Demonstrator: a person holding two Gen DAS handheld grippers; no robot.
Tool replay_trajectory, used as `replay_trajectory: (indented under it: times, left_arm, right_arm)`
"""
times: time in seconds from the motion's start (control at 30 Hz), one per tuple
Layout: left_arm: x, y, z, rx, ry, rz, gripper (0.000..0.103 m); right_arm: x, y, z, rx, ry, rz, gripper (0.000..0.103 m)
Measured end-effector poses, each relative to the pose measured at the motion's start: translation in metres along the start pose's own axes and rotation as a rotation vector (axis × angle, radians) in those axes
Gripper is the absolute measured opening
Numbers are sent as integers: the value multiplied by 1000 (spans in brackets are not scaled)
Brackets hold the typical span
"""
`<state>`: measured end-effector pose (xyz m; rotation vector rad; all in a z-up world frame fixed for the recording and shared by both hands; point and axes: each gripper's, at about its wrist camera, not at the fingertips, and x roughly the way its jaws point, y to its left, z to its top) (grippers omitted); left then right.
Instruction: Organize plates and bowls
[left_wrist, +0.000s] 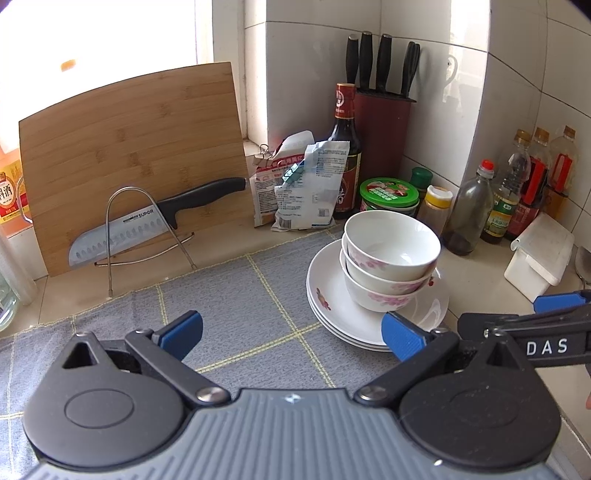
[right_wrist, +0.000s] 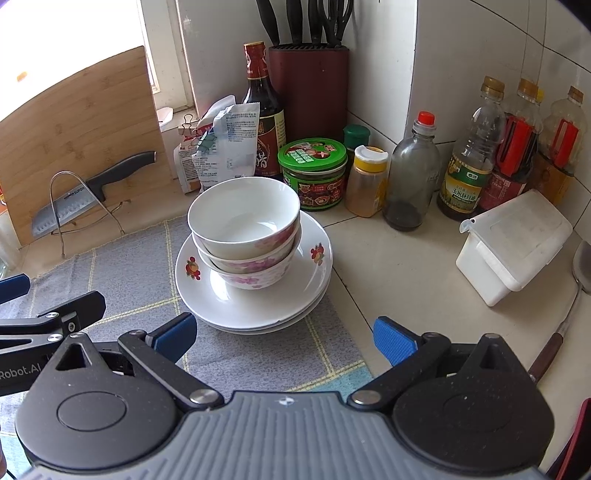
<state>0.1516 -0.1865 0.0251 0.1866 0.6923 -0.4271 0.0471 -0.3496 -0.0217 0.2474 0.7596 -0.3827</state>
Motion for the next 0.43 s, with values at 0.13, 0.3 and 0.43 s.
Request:
replay_trajectory:
  times: [0.13,0.3,0.43]
  left_arm:
    - [0,0,0,1,0,-1,102]
    - [1,0,0,3,1,-3,102]
    - [0,0,-2,2,-1,-4,102]
  right_arm:
    - [0,-1,0,-1,0,-1,103]
    - [0,-1,0,-1,1,-2,103]
    - [-1,-2,0,-2,-1,-2,103]
